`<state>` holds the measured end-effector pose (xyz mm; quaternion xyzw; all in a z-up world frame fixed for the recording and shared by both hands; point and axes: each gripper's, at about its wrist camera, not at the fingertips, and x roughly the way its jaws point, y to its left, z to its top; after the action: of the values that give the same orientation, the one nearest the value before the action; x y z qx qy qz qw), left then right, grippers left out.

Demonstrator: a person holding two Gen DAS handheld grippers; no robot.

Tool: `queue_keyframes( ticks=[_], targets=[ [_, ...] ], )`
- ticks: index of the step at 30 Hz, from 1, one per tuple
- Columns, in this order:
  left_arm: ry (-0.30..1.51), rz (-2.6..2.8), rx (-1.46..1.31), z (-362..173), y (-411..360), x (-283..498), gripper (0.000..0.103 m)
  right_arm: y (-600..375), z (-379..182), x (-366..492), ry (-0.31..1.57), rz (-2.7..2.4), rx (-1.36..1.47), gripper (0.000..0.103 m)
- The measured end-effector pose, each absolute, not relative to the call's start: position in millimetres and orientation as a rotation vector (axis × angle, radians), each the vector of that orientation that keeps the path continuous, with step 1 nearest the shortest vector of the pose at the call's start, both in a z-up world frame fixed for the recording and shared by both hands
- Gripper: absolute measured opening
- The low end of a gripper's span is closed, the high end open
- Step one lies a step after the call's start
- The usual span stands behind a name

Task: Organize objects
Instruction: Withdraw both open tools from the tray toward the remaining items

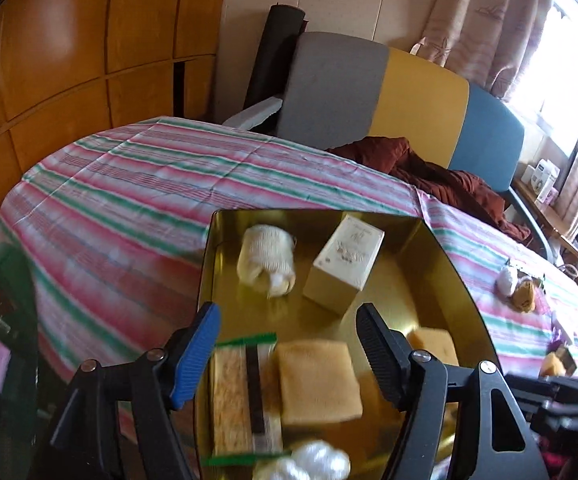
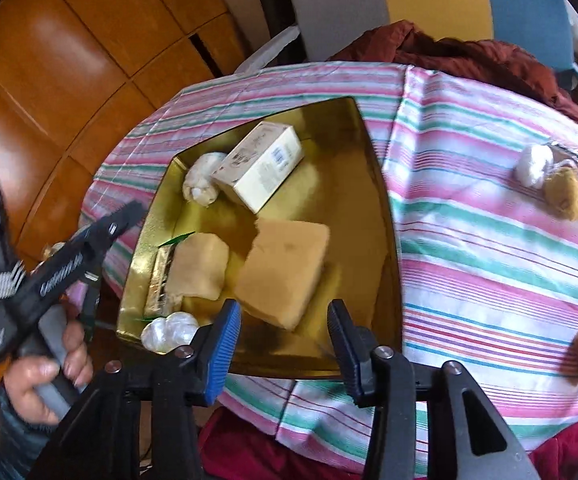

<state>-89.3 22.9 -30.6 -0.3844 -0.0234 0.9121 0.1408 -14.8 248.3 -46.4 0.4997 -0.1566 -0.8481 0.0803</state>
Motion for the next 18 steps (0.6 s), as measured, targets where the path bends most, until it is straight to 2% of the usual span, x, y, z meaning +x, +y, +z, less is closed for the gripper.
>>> queue_keyframes(
  ticks=[14, 15, 18],
  targets=[
    [0.050, 2.665, -1.063, -23, 39, -49, 0.079, 238, -35, 4, -0.235, -2.761, 1.394, 0.048],
    [0.060, 2.663, -1.061, -23, 40, -47, 0.079, 238, -34, 4, -0.220, -2.773, 1.386, 0.050],
    [0.080, 2.651, -1.058, -23, 45, -42, 0.079, 240, -35, 7, -0.214, -2.789, 1.374, 0.064]
  ],
)
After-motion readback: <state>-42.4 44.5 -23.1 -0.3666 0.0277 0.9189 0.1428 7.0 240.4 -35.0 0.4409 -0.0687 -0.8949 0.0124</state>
